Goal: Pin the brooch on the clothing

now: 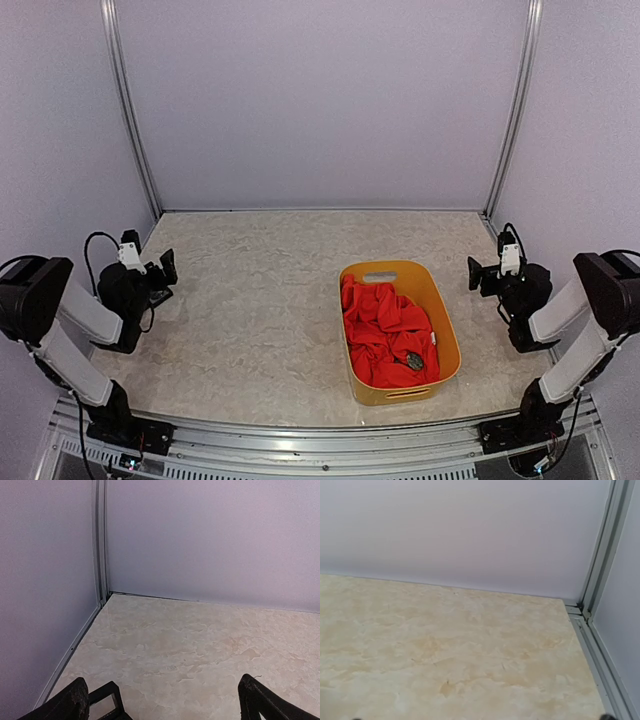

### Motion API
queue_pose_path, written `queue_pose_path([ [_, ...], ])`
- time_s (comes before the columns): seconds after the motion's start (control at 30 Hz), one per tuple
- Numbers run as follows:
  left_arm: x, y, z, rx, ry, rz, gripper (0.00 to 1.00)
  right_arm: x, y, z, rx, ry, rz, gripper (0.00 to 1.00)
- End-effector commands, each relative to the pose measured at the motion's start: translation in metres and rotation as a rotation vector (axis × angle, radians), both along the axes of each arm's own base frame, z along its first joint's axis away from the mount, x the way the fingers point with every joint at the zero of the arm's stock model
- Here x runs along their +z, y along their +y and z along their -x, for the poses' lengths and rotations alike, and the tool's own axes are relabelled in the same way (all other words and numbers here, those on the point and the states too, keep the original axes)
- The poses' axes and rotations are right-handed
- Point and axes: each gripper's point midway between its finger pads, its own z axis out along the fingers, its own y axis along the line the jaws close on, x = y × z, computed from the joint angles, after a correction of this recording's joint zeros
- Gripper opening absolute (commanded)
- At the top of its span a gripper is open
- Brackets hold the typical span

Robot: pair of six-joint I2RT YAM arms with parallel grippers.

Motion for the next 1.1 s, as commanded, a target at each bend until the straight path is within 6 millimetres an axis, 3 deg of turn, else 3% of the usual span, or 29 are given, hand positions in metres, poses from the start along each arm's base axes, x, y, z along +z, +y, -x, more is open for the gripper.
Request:
queue_pose_path([
  [0.0, 0.002, -0.001, -0.009, -0.037, 0.013, 0.018, 0.99, 0.003, -0.001, 0.000, 0.004, -0.017, 0.004, 0.99],
  [0.07, 0.007, 0.019, -0.023, 0.085, 0.080, 0.049, 0.99, 0.002, 0.001, -0.001, 0.013, -0.010, 0.006, 1.00],
  [0.13, 0.035, 0.022, -0.044, 0.110, 0.100, 0.068, 0.97, 0.010, -0.003, -0.003, -0.009, -0.018, 0.000, 0.99],
  [0.2, 0.080, -0.006, -0.061, 0.014, 0.051, 0.108, 0.92, 0.023, -0.004, -0.014, -0.019, 0.034, -0.018, 0.99],
  [0.27, 0.131, -0.068, -0.069, -0.158, 0.009, 0.068, 0.89, 0.040, -0.010, -0.032, -0.029, 0.146, -0.123, 0.99],
  [0.33, 0.156, -0.157, -0.056, -0.406, 0.033, -0.069, 0.91, 0.060, 0.021, -0.039, 0.148, 0.252, -0.182, 0.98],
  [0.37, 0.165, -0.207, -0.039, -0.594, 0.036, -0.112, 0.96, 0.070, 0.036, -0.039, 0.232, 0.283, -0.217, 0.97],
  [0.43, 0.164, -0.298, 0.019, -1.021, 0.076, -0.187, 0.97, 0.076, 0.057, -0.034, 0.325, 0.360, -0.292, 0.95],
  [0.47, 0.163, -0.329, 0.046, -1.159, 0.088, -0.227, 0.97, 0.077, 0.061, -0.031, 0.336, 0.385, -0.321, 0.93],
  [0.53, 0.151, -0.383, 0.089, -1.319, 0.120, -0.340, 0.97, 0.079, 0.088, -0.019, 0.386, 0.424, -0.336, 0.91],
  [0.6, 0.124, -0.427, 0.122, -1.419, 0.176, -0.465, 0.98, 0.076, 0.089, -0.016, 0.276, 0.464, -0.290, 0.90],
  [0.7, 0.104, -0.474, 0.162, -1.523, 0.196, -0.616, 0.99, 0.068, 0.093, -0.008, 0.150, 0.563, -0.205, 0.90],
  [0.73, 0.087, -0.487, 0.165, -1.542, 0.231, -0.666, 0.99, 0.064, 0.096, -0.005, 0.135, 0.598, -0.189, 0.90],
  [0.8, 0.072, -0.507, 0.167, -1.546, 0.272, -0.734, 0.99, 0.057, 0.105, 0.003, 0.132, 0.662, -0.171, 0.89],
  [0.83, 0.048, -0.517, 0.163, -1.541, 0.336, -0.770, 0.99, 0.052, 0.110, 0.007, 0.135, 0.692, -0.168, 0.89],
  [0.9, 0.027, -0.530, 0.147, -1.485, 0.403, -0.807, 0.99, 0.045, 0.125, 0.017, 0.159, 0.741, -0.161, 0.86],
  [1.07, -0.022, -0.556, 0.116, -1.396, 0.450, -0.846, 0.99, 0.030, 0.130, 0.028, 0.121, 0.824, -0.121, 0.79],
])
